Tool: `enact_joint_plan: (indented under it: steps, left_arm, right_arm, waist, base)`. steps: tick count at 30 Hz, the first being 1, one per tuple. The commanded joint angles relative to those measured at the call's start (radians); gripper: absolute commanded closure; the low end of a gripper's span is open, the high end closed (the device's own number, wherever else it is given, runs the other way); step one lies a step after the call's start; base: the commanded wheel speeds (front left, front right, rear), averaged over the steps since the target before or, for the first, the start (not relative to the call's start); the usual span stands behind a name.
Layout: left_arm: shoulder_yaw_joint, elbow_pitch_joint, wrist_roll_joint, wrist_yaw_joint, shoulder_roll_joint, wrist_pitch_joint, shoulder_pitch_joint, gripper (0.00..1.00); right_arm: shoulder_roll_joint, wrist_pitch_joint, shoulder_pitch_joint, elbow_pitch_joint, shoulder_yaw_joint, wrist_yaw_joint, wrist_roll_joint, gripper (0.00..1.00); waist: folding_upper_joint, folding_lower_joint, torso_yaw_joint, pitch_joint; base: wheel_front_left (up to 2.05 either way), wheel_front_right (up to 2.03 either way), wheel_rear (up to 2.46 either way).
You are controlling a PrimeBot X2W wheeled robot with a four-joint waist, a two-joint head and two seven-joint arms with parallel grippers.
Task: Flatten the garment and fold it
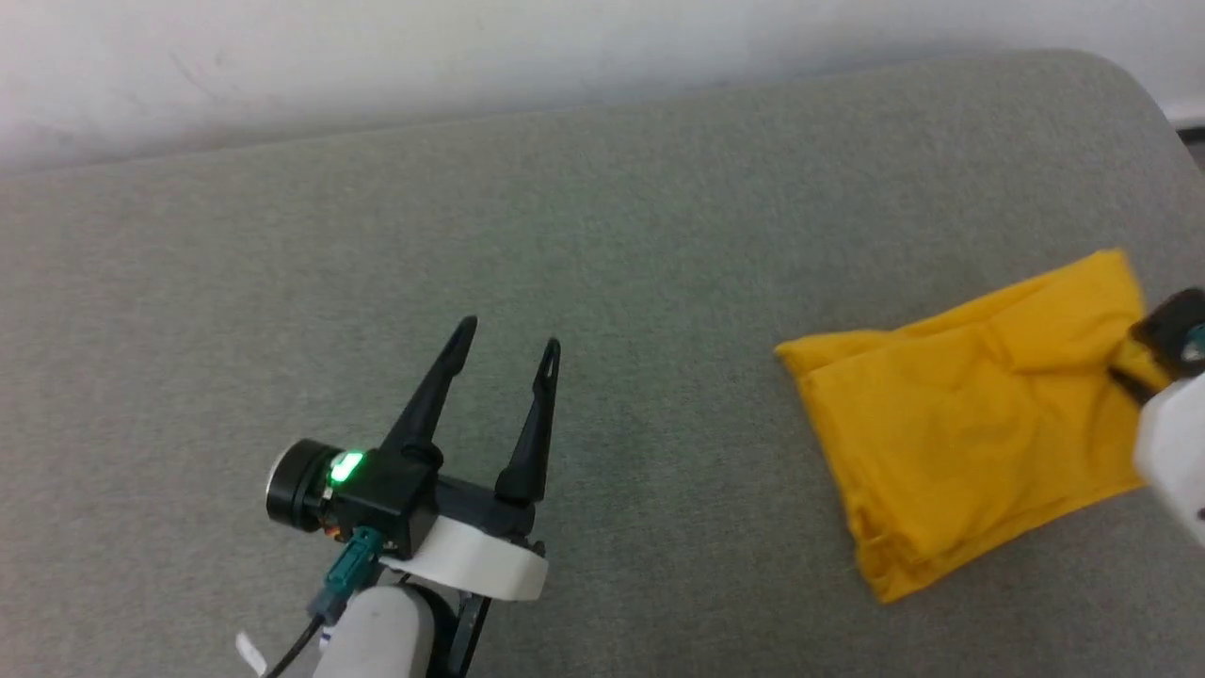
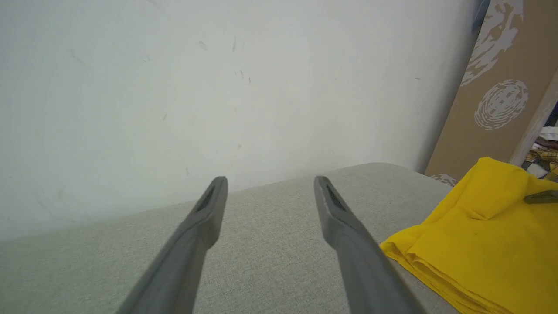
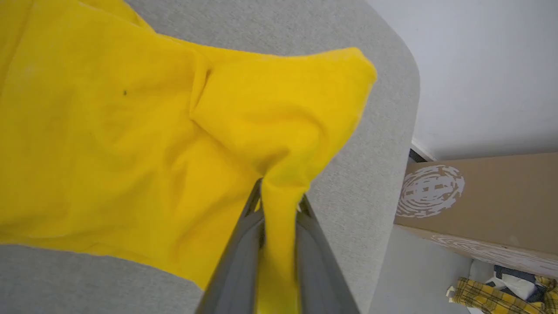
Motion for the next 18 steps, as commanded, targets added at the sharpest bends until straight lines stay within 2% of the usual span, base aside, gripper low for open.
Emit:
enact_joint_plan:
  steps: [1,9,18]
  left_arm:
    - [-0.004,-0.001,0.009,-0.007,0.0,-0.005,-0.024,0.0]
    - [-0.039,-0.005,0.037,-0.021,0.004,-0.005,-0.11,0.0]
    - [-0.044,-0.029,0.051,-0.023,0.021,-0.005,-0.167,0.0]
  right_arm:
    - [-0.029,-0.022,-0.032,0.009,0.006,-0.002,-0.005,1.0]
    - [-0.169,-0.21,-0.101,0.194,-0.039,-0.002,0.011,1.0]
    - [-0.174,-0.403,-0.133,0.471,-0.169,-0.002,-0.062,1.0]
  waist:
    - [0.0,0.0,-0.088,0.11]
    - [0.0,0.0,-0.075,0.235]
    - [0.0,0.0,-0.018,0.345]
  base:
    - [0.0,0.0,0.0]
    - [0.0,0.0,0.0]
    - [0.0,0.0,0.0]
